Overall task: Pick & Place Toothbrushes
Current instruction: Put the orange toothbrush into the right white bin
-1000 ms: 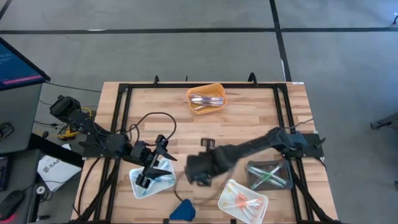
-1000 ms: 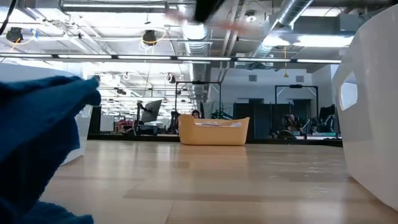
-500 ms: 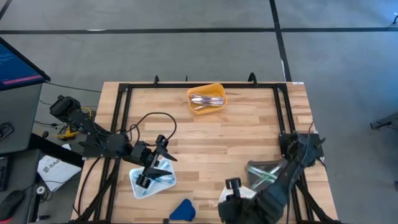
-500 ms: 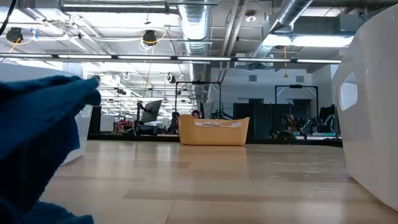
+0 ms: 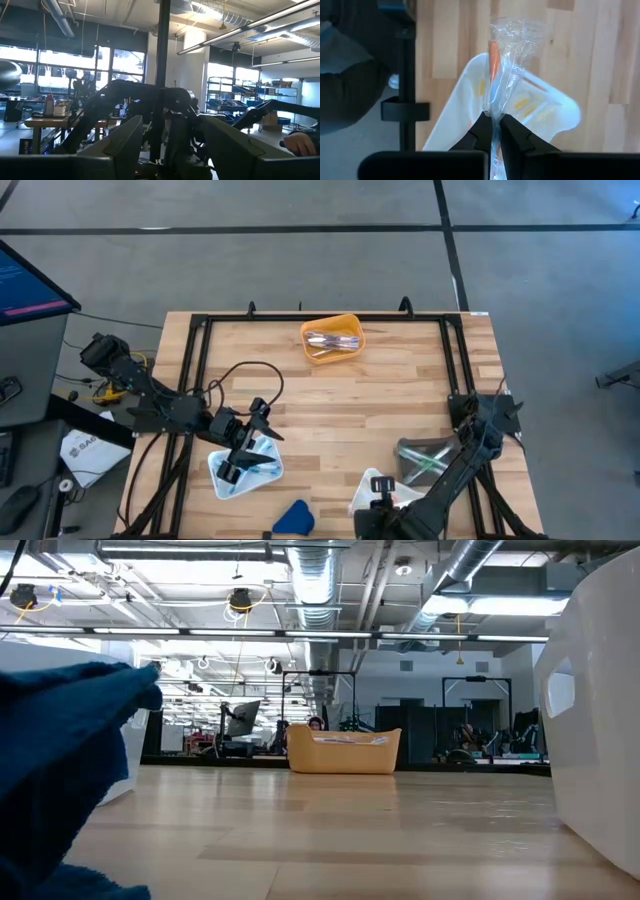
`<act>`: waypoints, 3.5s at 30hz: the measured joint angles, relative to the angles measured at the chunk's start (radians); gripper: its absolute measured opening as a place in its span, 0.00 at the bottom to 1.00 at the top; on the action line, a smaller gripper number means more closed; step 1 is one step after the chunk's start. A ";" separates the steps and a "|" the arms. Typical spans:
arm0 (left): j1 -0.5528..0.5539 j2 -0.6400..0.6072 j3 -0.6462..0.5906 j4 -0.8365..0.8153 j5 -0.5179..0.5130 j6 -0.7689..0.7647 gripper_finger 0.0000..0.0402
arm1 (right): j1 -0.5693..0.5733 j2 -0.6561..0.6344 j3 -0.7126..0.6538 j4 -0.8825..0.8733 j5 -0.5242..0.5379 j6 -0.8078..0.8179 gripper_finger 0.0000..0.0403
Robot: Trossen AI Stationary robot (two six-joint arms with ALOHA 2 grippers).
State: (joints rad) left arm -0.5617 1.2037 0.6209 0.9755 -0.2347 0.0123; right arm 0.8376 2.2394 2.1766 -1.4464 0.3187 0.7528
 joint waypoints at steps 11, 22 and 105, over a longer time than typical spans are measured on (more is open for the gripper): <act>0.000 0.000 0.000 -0.010 0.000 -0.001 0.51 | -0.002 -0.011 -0.099 0.095 -0.011 0.004 0.02; 0.000 0.000 0.000 -0.010 0.000 0.007 0.51 | 0.007 -0.212 -0.496 0.465 -0.031 0.043 0.02; 0.018 0.000 0.000 -0.011 0.000 0.013 0.51 | -0.060 -0.302 -0.686 0.626 -0.166 -0.237 0.05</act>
State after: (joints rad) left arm -0.5438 1.2041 0.6209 0.9642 -0.2345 0.0257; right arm 0.7776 1.9377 1.4902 -0.8205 0.1532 0.5154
